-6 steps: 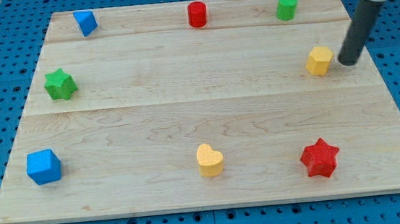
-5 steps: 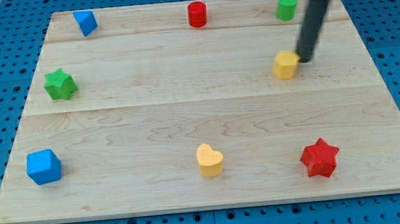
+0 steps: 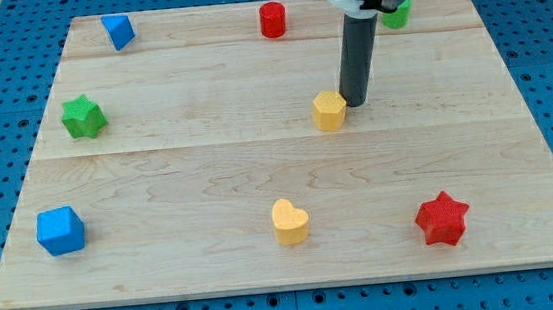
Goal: Move the yellow hexagon above the yellow heart
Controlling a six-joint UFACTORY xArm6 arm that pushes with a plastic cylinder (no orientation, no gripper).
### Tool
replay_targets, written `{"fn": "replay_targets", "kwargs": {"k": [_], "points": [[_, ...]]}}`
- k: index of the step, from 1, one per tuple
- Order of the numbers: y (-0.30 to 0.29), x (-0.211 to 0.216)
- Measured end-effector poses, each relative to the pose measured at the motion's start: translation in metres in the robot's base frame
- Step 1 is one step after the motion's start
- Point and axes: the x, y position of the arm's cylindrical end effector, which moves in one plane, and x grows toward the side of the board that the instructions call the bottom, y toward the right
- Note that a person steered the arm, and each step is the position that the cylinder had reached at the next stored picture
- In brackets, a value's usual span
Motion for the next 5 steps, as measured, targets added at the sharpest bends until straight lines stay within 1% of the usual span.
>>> {"fn": "replay_targets", "kwargs": {"k": [1,2,3,4,5], "points": [[0.009,0.014],[-0.014,0.015],[-0.056,0.009],[-0.035,-0.006],[0.076,-0.059]]}}
